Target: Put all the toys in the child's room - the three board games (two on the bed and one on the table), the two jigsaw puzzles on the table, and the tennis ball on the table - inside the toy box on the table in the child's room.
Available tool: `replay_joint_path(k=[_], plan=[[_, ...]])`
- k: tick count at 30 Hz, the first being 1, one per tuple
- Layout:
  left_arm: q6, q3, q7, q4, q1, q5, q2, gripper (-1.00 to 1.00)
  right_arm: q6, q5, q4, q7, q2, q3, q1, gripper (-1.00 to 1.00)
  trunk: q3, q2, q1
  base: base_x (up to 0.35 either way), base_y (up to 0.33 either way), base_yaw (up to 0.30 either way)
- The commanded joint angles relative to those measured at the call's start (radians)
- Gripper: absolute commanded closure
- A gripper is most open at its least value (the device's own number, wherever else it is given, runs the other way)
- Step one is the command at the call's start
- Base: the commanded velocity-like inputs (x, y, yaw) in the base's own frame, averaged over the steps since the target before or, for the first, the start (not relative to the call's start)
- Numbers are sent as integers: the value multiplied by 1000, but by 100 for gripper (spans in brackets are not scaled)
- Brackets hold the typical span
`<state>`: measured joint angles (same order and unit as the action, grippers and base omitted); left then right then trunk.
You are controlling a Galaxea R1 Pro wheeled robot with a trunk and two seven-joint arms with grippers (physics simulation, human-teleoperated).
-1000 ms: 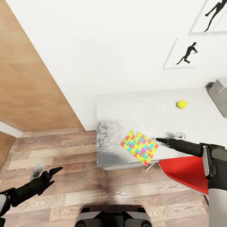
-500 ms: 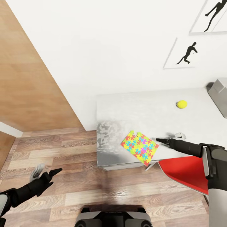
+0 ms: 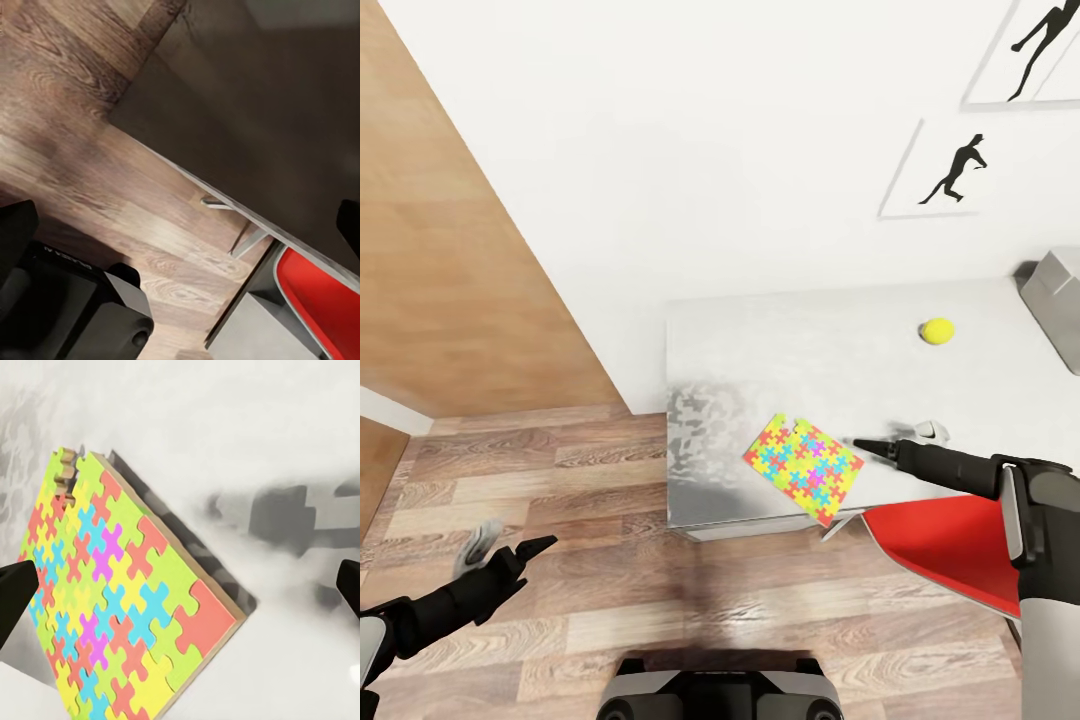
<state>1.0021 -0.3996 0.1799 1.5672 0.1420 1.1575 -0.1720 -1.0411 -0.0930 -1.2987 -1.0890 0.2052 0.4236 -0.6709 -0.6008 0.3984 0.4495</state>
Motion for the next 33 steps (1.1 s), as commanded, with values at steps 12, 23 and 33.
replay_joint_path(k=[12,23,33], plan=[[4,-2,9,1,1,9,-1,-100,-6,-10,-1,-9,-2,1,-1,-100,-1,2,1,0,170,0],[4,-2,9,0,2,8,-1,-100,-6,-10,-1,-9,-5,1,-1,-100,-1,2,1,0,155,0],[4,-2,9,0,2,8,0,-100,-6,-10,-1,-10,-3,1,-1,-100,-1,2,1,0,25,0]])
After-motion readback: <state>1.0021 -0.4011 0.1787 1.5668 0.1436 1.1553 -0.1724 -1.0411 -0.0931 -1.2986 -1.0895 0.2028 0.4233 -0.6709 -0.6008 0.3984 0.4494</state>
